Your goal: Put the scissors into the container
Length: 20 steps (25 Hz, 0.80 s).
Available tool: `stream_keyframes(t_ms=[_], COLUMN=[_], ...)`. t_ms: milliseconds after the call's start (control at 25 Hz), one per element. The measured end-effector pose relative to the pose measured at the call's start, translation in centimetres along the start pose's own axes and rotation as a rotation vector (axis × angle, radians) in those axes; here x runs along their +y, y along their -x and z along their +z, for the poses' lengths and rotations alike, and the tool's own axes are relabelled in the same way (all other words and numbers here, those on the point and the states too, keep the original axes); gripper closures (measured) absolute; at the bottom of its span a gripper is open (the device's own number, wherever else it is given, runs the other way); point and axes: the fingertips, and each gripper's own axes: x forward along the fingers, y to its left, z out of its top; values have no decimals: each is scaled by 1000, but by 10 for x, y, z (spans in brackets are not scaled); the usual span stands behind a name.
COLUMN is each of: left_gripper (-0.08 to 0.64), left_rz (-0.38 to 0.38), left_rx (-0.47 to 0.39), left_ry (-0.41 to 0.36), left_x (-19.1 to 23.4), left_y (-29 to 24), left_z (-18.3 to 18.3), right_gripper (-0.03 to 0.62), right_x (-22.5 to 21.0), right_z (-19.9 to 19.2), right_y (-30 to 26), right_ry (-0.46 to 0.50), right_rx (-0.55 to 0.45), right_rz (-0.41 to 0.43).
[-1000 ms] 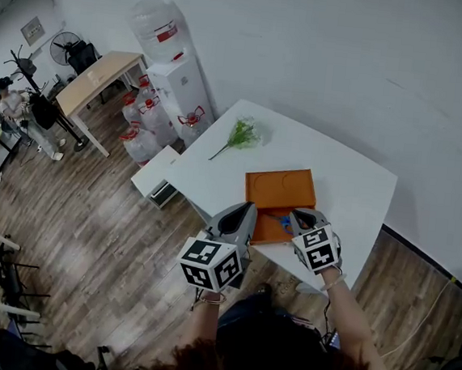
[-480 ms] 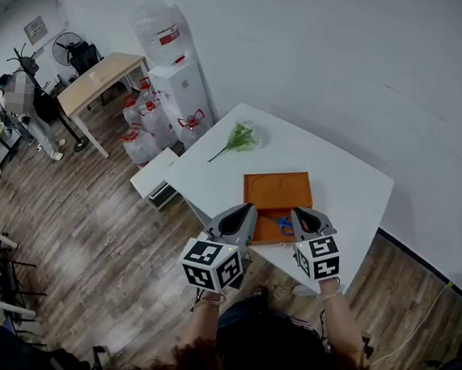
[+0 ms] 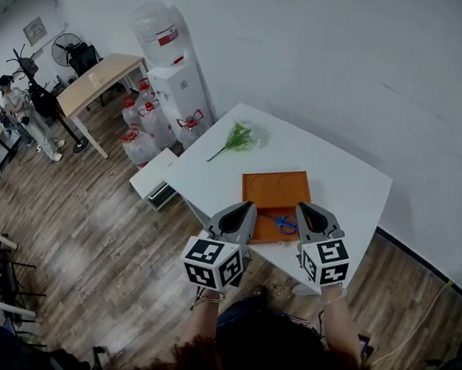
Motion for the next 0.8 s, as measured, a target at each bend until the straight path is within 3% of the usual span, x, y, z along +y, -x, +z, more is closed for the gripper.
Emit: stream_keyframes(t_ms=[800], left_gripper=[545], left_rz=[-20], left_rx=[-1], left_ry=[-1], left_x=[0], left_y=[-10], left_z=[4], right_gripper=[594], right_x=[-12], right_z=[26], right_y=[11], right_ry=[-21], right_rx=[-66], right_rz=[-39])
